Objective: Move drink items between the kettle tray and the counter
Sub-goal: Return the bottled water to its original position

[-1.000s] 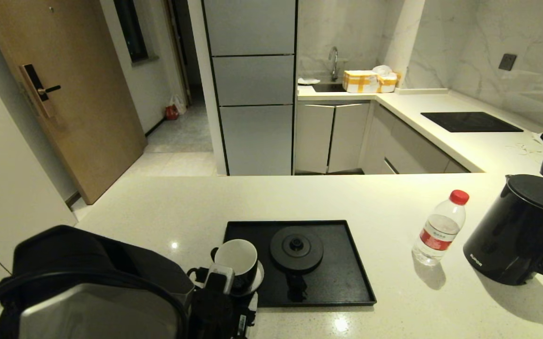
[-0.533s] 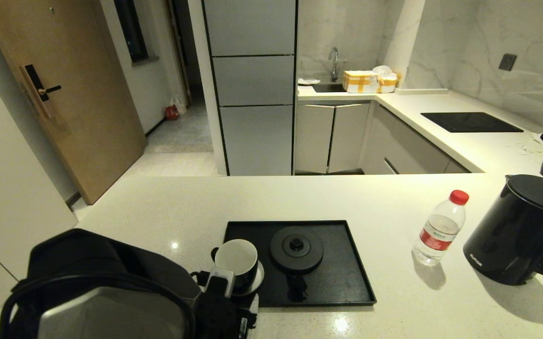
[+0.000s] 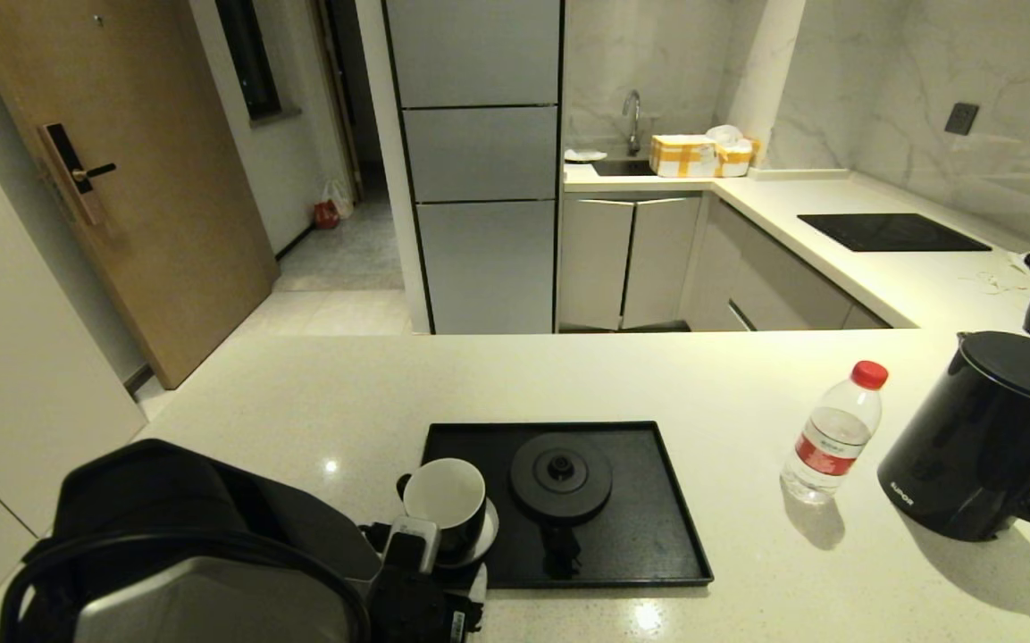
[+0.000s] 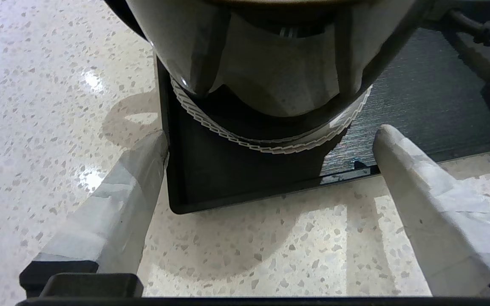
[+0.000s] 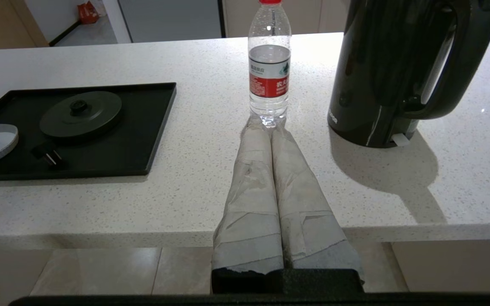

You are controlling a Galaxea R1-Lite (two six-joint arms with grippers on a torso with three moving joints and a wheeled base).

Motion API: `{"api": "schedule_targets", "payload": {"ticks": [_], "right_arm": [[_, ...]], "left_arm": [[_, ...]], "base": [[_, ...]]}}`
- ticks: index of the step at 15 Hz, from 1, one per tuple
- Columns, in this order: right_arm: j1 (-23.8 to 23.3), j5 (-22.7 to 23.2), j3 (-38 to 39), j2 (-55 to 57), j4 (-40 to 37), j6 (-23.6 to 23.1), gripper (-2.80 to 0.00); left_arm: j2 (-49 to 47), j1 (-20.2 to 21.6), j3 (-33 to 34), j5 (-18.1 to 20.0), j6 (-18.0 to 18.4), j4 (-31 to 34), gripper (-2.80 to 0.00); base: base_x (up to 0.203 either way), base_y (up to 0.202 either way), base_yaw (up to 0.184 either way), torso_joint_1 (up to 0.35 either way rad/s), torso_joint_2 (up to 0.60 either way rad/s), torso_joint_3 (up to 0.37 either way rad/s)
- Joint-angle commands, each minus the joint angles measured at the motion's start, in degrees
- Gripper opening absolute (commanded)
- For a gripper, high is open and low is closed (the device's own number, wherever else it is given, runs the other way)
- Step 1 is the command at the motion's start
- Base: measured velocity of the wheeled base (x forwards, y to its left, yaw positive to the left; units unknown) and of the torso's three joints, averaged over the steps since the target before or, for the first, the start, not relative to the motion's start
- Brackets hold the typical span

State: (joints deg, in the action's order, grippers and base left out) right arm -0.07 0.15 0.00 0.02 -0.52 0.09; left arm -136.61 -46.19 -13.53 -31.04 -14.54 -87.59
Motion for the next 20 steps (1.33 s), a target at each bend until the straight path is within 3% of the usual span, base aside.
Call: {"api": "schedule_targets", "payload": {"ticks": [1, 20], "right_arm": [[-0.01, 0.03, 0.09, 0.06, 0.08, 0.0, -2.8], [-0.01, 0.03, 0.09, 0.06, -0.01, 0.0, -2.8]], "left_arm": [[-0.15, -0.65, 0.16, -1.12, -0.13, -0.07, 0.0], [4.51, -3.47, 2.19, -5.26, -0.22, -0.07, 0.0]], "base": [[0.0, 0.0, 0.0, 0.0, 0.0, 0.0], [0.0, 0.0, 0.0, 0.0, 0.0, 0.0]]}}
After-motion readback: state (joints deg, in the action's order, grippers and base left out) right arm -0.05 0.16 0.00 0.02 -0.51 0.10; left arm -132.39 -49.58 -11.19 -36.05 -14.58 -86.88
